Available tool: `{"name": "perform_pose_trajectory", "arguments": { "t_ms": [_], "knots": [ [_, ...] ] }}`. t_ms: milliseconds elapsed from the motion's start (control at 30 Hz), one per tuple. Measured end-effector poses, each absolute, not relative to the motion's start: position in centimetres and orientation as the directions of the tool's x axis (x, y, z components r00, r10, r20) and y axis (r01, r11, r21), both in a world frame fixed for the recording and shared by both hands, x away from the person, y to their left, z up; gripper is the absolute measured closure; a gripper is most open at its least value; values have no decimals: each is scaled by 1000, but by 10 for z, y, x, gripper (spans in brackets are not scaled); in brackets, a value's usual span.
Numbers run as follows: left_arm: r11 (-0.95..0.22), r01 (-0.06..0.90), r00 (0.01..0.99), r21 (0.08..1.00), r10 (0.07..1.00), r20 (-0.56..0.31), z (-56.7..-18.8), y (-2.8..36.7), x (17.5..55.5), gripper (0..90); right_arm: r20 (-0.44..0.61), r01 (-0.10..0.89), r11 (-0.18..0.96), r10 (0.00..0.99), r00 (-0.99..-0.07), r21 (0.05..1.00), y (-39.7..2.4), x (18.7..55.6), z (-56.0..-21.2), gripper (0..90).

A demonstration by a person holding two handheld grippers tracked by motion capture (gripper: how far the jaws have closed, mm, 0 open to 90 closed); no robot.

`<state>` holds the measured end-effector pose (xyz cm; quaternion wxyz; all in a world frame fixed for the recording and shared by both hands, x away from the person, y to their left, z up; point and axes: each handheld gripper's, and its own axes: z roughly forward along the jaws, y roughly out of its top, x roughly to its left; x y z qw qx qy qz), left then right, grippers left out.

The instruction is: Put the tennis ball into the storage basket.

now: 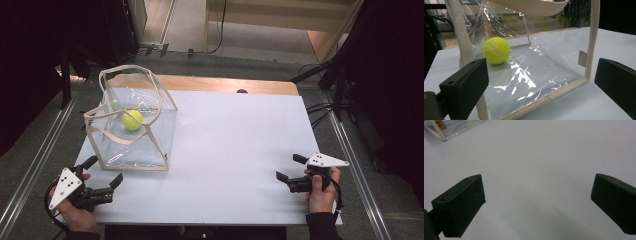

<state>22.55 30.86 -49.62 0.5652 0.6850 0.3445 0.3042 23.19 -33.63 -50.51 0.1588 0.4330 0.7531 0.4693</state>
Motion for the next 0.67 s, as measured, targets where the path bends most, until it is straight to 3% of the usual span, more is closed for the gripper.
{"name": "perform_pose_trajectory", "arguments": {
  "t_ms": [333,667],
  "knots": [
    [-123,131,575,984,818,26,-496,309,226,0,215,473,67,829,-516,878,-357,215,-505,0],
    [-116,139,569,983,822,16,-496,309,226,0,209,460,47,846,-490,887,-367,211,-511,0]
  ]
}}
